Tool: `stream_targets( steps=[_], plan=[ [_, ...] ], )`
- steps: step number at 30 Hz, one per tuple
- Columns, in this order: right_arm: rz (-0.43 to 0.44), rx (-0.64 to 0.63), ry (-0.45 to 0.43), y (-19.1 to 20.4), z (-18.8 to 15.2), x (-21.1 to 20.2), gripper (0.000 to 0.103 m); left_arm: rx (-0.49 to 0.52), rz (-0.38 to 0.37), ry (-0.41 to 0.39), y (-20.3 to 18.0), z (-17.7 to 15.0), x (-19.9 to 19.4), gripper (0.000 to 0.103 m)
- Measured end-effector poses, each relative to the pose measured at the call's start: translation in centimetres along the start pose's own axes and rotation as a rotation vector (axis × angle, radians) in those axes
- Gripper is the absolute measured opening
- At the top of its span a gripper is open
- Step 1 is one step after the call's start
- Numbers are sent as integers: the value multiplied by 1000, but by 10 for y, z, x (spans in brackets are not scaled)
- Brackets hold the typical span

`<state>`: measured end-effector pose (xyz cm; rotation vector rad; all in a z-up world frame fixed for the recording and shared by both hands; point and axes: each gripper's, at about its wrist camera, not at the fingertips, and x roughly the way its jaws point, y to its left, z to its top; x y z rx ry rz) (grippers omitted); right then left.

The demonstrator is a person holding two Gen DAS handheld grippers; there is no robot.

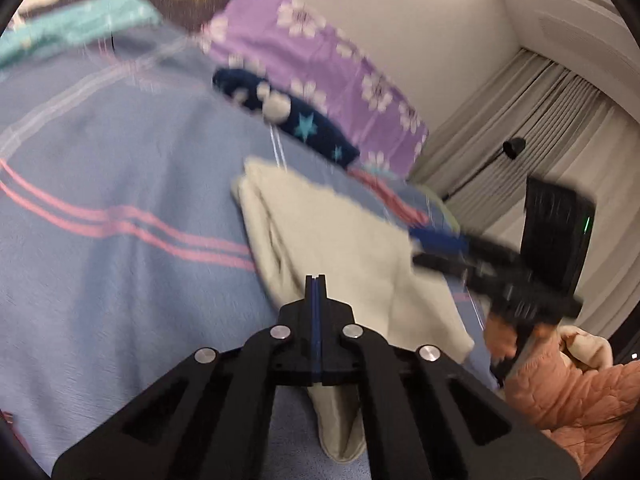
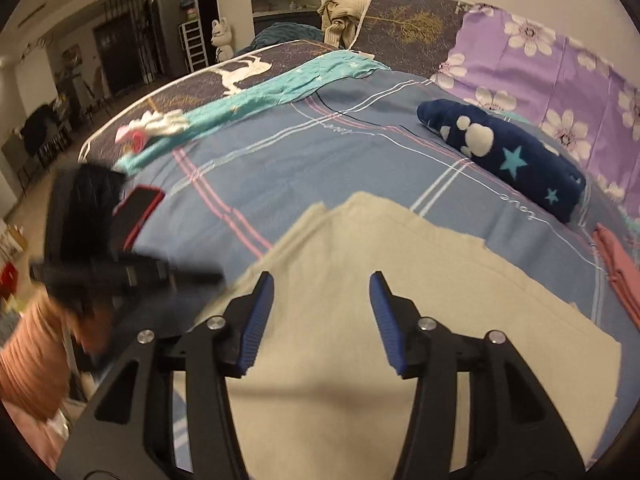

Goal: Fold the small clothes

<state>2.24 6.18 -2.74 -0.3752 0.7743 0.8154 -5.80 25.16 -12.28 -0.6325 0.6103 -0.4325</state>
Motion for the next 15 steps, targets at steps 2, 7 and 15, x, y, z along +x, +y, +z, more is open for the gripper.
stream_targets(
  steps=[2, 7, 15],
  plan=[
    [-8, -19, -2, 7, -19, -6, 55, 1, 26, -49, 3, 4, -17, 0],
    [-19, -111, 17, 41, -55, 1, 56, -57, 33, -2, 15, -5, -17, 30],
    [19, -226, 59, 80, -74, 5, 52, -60, -49, 155, 7, -10, 39, 61]
  ],
)
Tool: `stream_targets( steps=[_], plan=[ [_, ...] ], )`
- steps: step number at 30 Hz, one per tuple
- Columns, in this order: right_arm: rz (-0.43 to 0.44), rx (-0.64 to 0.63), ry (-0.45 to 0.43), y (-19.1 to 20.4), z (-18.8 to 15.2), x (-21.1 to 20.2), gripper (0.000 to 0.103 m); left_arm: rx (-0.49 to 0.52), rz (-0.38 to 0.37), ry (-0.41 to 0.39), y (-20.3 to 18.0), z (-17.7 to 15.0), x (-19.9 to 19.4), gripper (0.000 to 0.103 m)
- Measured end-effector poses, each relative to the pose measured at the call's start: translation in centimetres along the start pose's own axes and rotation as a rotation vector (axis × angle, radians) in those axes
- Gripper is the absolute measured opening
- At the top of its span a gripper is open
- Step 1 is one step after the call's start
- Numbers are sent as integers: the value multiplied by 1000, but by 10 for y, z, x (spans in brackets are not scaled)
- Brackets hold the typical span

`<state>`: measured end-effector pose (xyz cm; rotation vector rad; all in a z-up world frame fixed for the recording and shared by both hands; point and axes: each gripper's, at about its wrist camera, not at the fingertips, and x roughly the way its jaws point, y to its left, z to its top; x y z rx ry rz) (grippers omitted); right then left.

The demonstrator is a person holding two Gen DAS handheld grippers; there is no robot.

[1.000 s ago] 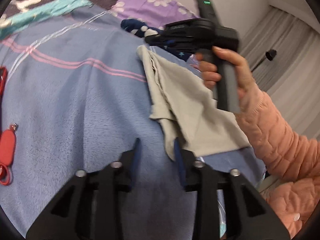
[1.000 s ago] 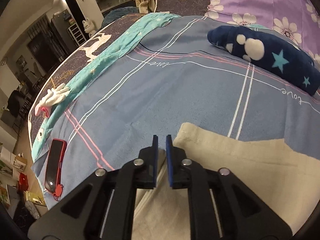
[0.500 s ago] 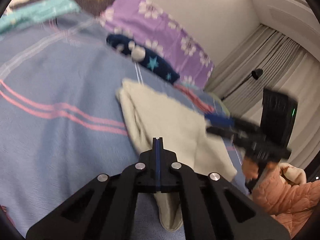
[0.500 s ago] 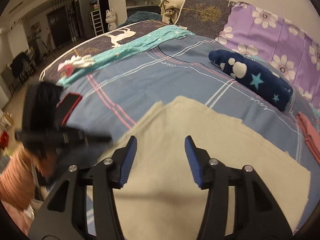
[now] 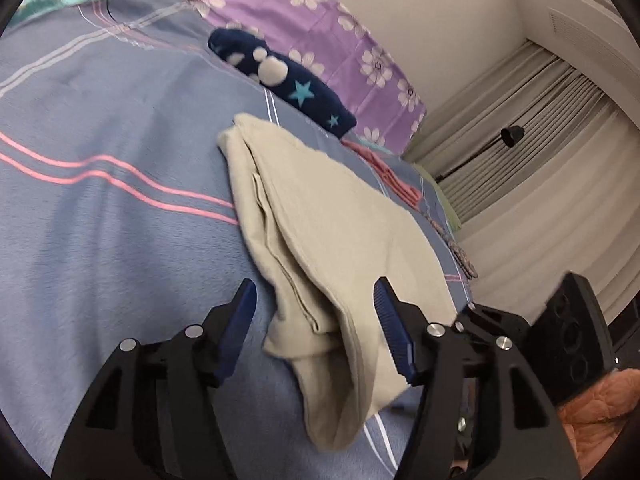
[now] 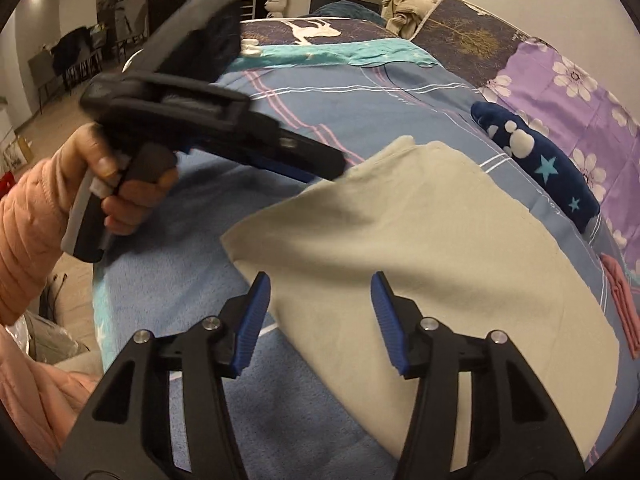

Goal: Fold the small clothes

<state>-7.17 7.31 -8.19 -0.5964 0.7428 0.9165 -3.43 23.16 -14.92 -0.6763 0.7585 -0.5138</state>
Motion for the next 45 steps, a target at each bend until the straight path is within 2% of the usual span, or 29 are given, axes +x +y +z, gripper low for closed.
stream_targets(
  steps=[1, 2, 3, 5, 9, 13, 16, 18, 21, 23, 25, 29, 33, 40, 45],
  plan=[
    [3, 9, 5, 0, -2, 0, 52, 3, 19, 14, 0, 4, 9, 57],
    [6, 26, 8, -2, -5, 1, 53, 25, 61, 21, 0, 6, 14, 23],
    [4, 40, 9, -4, -7, 1, 54, 42, 111, 32, 1, 10, 20, 4],
    [1, 71, 12, -8, -12, 0, 55, -8, 93, 22, 11, 15, 18, 6],
    [-9, 90, 21, -12, -21, 0, 57, 21, 143, 9, 11, 6, 14, 6],
    [-34, 37, 24, 1, -23, 3, 57, -52, 119, -19, 25, 2, 3, 20],
    [-63, -3, 36, 12, -20, 9, 58, -98, 77, -30, 33, 1, 1, 23],
    [-85, -12, 48, 17, -19, 15, 58, -89, 84, -25, 29, 1, 2, 24],
    [-138, -32, 56, 21, -12, 22, 60, -57, 85, -9, 23, 2, 8, 35],
    [-189, -71, 52, 29, -5, 28, 60, -35, 64, -2, 19, 3, 9, 49],
    [-234, -111, 40, 38, 1, 34, 60, -18, 52, 2, 14, 5, 13, 55],
    [-294, -177, 13, 49, 8, 44, 56, 7, 75, 19, 10, 15, 25, 55],
    [-310, -182, 10, 50, 9, 45, 56, 15, 70, 32, 12, 34, 40, 54],
    [-312, -132, 9, 43, 6, 45, 56, 51, 95, 73, 10, 64, 68, 53],
    [-275, -47, 25, 26, 10, 50, 57, 56, 97, 95, 10, 76, 82, 52]
  ],
)
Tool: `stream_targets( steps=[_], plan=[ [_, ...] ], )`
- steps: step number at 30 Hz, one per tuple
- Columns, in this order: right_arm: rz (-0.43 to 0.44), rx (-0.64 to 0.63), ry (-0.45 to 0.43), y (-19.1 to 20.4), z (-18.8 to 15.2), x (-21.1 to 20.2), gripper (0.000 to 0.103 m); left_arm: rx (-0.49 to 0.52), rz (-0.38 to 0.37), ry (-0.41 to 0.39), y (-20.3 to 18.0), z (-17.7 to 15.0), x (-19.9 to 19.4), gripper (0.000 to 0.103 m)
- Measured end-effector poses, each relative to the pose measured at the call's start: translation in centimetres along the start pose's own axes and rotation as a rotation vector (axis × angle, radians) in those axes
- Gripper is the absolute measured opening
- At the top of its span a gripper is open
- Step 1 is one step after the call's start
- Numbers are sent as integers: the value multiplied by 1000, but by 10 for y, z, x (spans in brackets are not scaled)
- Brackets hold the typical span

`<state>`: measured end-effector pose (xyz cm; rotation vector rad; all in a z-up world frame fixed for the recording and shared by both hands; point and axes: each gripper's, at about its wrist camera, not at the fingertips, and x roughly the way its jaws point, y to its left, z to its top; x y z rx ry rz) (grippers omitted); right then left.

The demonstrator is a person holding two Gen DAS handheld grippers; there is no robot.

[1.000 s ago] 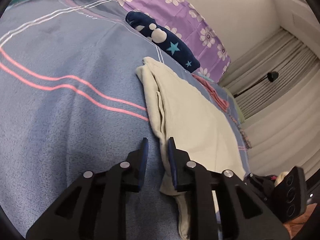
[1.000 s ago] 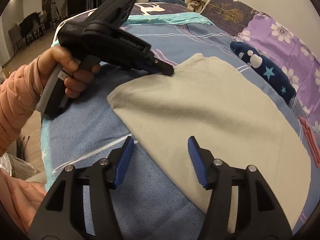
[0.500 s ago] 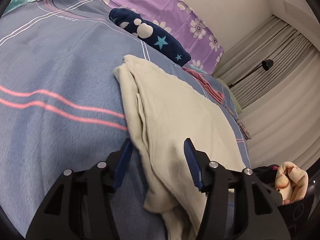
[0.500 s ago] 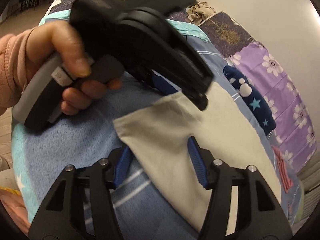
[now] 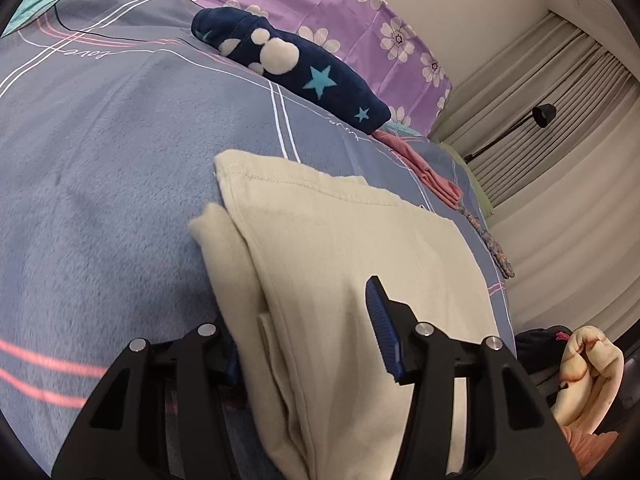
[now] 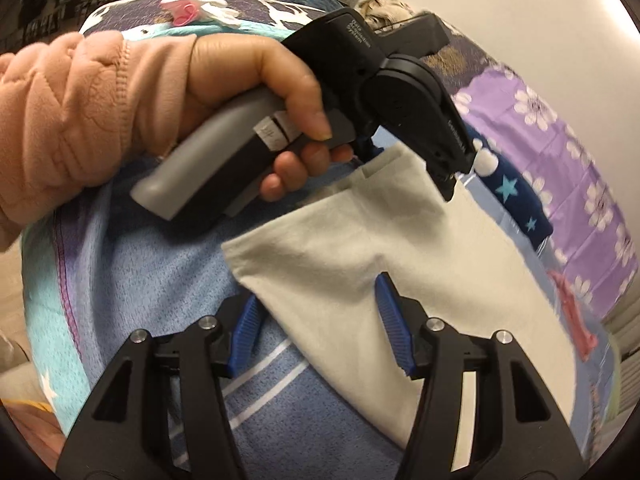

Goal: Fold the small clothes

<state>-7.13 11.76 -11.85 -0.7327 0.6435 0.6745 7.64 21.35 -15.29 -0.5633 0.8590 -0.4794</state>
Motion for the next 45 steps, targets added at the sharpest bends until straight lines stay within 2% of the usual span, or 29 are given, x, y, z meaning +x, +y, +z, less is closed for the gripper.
stream_targets(
  steps=[6, 7, 10, 16, 17, 18, 19, 20, 23, 27, 31, 37, 42, 45],
  plan=[
    [-62, 34, 21, 0, 14, 11, 54, 80, 108, 89, -16, 11, 2, 44],
    [-61, 42, 24, -1, 14, 12, 48, 94, 122, 98, -16, 11, 2, 43],
    [-59, 60, 20, -3, 13, 14, 32, 88, 121, 96, -12, 10, 6, 41],
    [-46, 77, 28, -7, 13, 18, 35, 11, 83, 47, -4, 16, 13, 40],
    [-50, 71, 24, -6, 14, 19, 36, 10, 91, 44, -4, 16, 14, 34],
    [-46, 79, 20, -8, 14, 19, 33, 10, 115, 42, -5, 17, 15, 29],
    [-49, 92, 16, -11, 13, 17, 16, 7, 125, 43, -5, 19, 14, 18],
    [-37, 129, 0, -19, 12, 13, 8, 4, 124, 45, -6, 20, 13, 12],
    [53, 241, -52, -47, 9, -3, 7, 42, 136, 27, -20, 27, 7, 8],
    [71, 316, -131, -75, 3, -30, 7, 103, 150, 3, -48, 40, 5, 7],
    [132, 440, -159, -108, -9, -46, 7, 145, 151, -7, -78, 51, 8, 7],
    [293, 656, -188, -167, -45, -57, 6, 186, 178, 2, -119, 62, 22, 7],
    [376, 778, -220, -198, -79, -68, 5, 209, 209, 19, -150, 65, 40, 8],
    [394, 827, -238, -214, -98, -76, 5, 235, 230, 36, -173, 66, 57, 8]
  ],
)
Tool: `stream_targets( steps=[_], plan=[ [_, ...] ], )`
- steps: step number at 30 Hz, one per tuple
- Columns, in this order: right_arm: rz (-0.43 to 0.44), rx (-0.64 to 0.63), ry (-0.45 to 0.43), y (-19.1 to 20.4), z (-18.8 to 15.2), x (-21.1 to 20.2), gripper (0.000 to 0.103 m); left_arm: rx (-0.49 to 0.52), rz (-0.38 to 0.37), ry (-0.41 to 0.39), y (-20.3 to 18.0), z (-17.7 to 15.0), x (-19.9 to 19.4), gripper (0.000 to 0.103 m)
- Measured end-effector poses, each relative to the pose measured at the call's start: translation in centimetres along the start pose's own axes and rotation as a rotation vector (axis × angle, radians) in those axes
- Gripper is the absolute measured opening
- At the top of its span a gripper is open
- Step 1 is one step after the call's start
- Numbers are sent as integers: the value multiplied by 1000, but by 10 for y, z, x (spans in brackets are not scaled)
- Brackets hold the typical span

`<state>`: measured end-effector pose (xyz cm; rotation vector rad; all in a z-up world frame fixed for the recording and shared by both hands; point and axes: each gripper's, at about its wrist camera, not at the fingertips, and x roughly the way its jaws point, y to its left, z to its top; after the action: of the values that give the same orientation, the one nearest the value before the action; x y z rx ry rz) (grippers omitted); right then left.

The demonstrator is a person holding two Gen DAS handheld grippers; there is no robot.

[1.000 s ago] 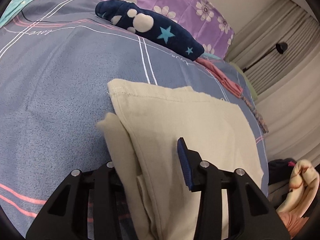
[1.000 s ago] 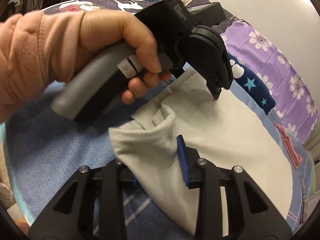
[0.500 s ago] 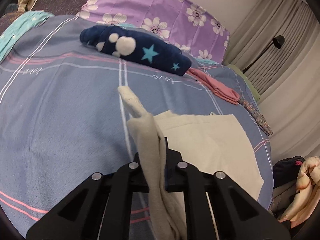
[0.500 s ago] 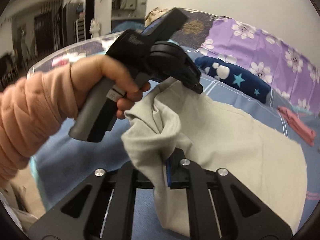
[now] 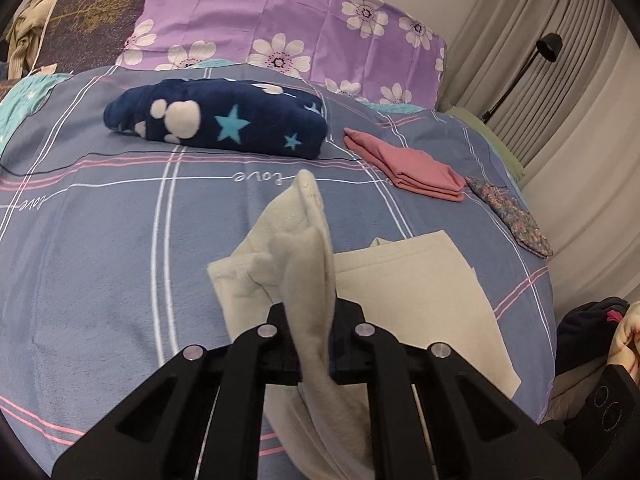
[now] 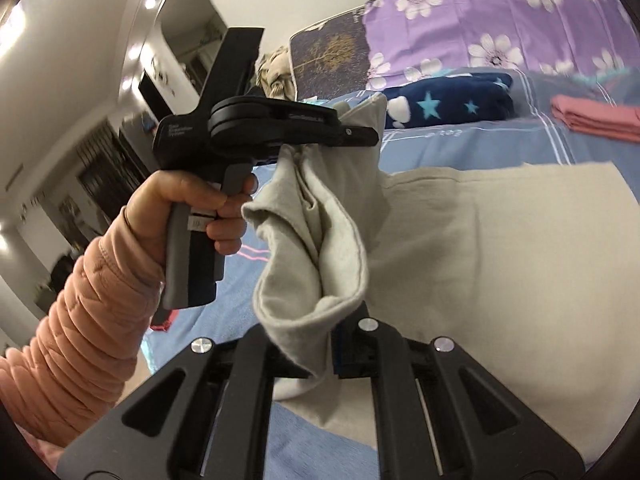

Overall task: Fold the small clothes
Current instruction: 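Grasp the shirt fabric with the right tool and lift it up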

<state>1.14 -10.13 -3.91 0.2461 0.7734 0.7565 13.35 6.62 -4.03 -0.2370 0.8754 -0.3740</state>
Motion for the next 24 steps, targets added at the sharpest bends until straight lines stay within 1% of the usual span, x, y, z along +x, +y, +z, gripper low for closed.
stream_targets(
  steps=[3, 8, 12, 19, 22, 24],
  plan=[
    [11, 37, -22, -18, -1, -18, 5, 23, 20, 14, -21, 5, 11, 8],
    [18, 99, -52, -45, -9, -45, 5, 61, 30, 35, -61, 12, 30, 8],
    [13, 147, -70, -68, -17, -63, 5, 119, 30, 53, -98, 14, 47, 8],
    [-35, 239, -113, -103, -44, -100, 5, 230, 20, 109, -164, 6, 87, 8],
    [-62, 283, -126, -118, -53, -110, 5, 255, 27, 136, -185, 4, 106, 8],
    [-74, 322, -133, -129, -59, -117, 5, 280, 45, 151, -199, 2, 119, 8]
  ],
)
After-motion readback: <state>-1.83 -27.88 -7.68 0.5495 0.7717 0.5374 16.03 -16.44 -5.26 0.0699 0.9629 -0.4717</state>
